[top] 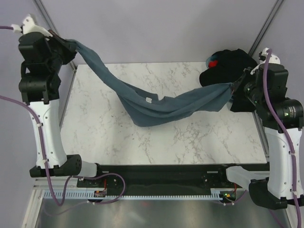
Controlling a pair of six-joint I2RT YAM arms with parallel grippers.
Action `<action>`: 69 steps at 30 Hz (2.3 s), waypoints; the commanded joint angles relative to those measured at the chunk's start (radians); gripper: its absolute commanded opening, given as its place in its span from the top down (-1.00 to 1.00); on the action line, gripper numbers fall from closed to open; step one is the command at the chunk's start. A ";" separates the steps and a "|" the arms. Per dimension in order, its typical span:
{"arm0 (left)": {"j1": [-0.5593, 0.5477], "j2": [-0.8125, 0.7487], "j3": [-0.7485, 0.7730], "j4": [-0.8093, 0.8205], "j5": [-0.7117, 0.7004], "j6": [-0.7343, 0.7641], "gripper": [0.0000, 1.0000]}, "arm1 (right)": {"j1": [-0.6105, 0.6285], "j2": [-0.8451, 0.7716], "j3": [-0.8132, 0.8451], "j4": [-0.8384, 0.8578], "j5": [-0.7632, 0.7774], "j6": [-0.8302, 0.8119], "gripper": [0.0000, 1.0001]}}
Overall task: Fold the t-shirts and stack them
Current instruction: Flatten the tshirt out
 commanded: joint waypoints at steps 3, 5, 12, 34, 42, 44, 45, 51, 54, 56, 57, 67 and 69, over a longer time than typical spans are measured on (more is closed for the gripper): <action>0.009 -0.007 0.265 0.055 -0.082 0.061 0.96 | -0.003 -0.051 0.168 0.048 -0.203 -0.005 1.00; 0.010 0.007 0.288 0.127 -0.104 0.056 0.96 | -0.003 -0.048 0.217 0.037 -0.221 0.021 1.00; -0.004 0.332 0.521 0.354 0.152 -0.172 0.96 | -0.003 -0.016 0.251 -0.038 -0.081 0.107 1.00; -0.260 0.672 -0.023 0.183 0.185 0.042 -0.18 | -0.171 0.293 -0.180 0.213 -0.040 0.127 1.00; -0.473 0.261 -0.584 0.169 -0.104 0.067 -0.12 | -0.144 0.233 -0.275 0.229 -0.059 0.122 1.00; -0.525 0.237 -0.691 0.196 -0.050 0.029 -0.08 | -0.130 0.214 -0.297 0.232 -0.068 0.119 1.00; -0.545 0.242 -0.716 0.210 -0.049 0.023 -0.08 | -0.127 0.208 -0.302 0.233 -0.068 0.118 1.00; -0.616 0.326 -0.822 0.304 0.048 -0.059 -0.02 | -0.124 0.155 -0.354 0.238 -0.097 0.118 1.00; -0.653 0.355 -0.842 0.336 0.039 -0.082 0.00 | -0.124 0.130 -0.383 0.238 -0.097 0.110 1.00; -0.663 0.389 -0.842 0.341 0.033 -0.094 -0.01 | -0.124 0.122 -0.404 0.241 -0.099 0.107 1.00; -0.665 0.404 -0.844 0.342 0.034 -0.099 -0.03 | -0.124 0.122 -0.409 0.242 -0.099 0.105 1.00; -0.665 0.512 -0.848 0.357 -0.021 -0.122 -0.21 | -0.124 0.135 -0.438 0.258 -0.097 0.091 1.00; -0.665 0.533 -0.848 0.359 -0.033 -0.122 0.07 | -0.124 0.138 -0.446 0.265 -0.100 0.090 1.00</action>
